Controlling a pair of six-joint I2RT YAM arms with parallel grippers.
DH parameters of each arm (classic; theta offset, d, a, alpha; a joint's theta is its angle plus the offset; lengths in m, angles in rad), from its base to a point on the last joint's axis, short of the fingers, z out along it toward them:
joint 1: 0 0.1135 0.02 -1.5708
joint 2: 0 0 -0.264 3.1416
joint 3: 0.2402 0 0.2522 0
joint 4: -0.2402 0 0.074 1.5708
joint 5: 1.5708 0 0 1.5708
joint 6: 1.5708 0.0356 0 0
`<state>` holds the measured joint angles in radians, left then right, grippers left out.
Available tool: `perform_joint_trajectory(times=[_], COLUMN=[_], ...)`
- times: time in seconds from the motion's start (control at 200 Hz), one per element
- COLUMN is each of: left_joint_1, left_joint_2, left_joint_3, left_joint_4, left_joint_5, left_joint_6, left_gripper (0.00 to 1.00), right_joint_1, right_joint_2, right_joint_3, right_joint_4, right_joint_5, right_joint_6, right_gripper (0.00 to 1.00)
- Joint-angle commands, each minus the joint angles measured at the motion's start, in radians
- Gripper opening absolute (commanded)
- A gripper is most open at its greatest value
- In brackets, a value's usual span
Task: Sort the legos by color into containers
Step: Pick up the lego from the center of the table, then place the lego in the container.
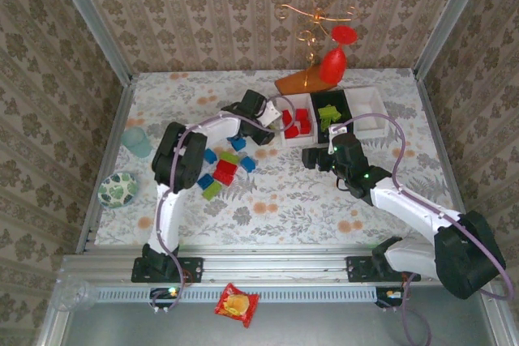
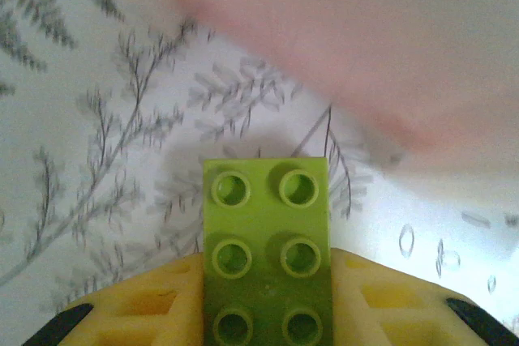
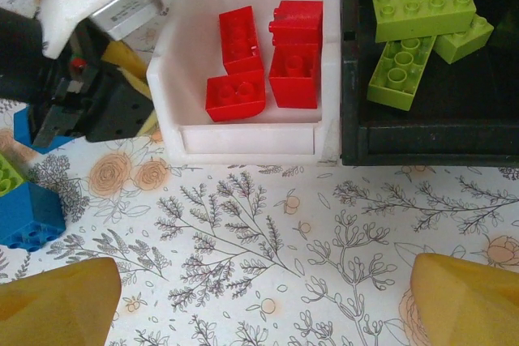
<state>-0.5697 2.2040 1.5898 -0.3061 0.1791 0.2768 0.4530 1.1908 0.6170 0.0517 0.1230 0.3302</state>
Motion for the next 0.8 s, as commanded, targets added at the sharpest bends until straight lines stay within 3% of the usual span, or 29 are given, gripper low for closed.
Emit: perform_joint_trajectory(times=[0.0,0.165,0.305,0.57,0.795], left_joint_1=[0.029,0.019,-0.050,-0.195,-0.257], left_joint_2=[-0.096,-0.246,-0.301,-0.080,0.184], left_joint_3=[-0.103,-0.228,-0.227,0.144,0.545], left_joint_4=[0.072,0.224,0.304,0.130,-0.001], left_joint_5=[-0.008,0.044,0.094,0.053,0.055], left_joint_6=[-0.076,-0.184,-0.243,-0.237,-0.239], left_gripper=[0.33,0.29,0.30,0.31,0.32], right_joint_1=[-0.004,-0.003,-0.011,-0.080,-0.085], right_joint_2=[0.006,-0.002,-0.030,-0.210,-0.351], right_joint_3=[-0.005,-0.008,-0.017,-0.093,-0.140], right_joint_4=[-0.016,-0.019,-0.039,-0.067,-0.107], right_joint_5=[0.021,0.038,0.119,0.242,0.302], right_joint_6=[0.021,0.021,0.024,0.073,0.080], right_gripper=[0.94,0.94,0.94,0.94,0.94])
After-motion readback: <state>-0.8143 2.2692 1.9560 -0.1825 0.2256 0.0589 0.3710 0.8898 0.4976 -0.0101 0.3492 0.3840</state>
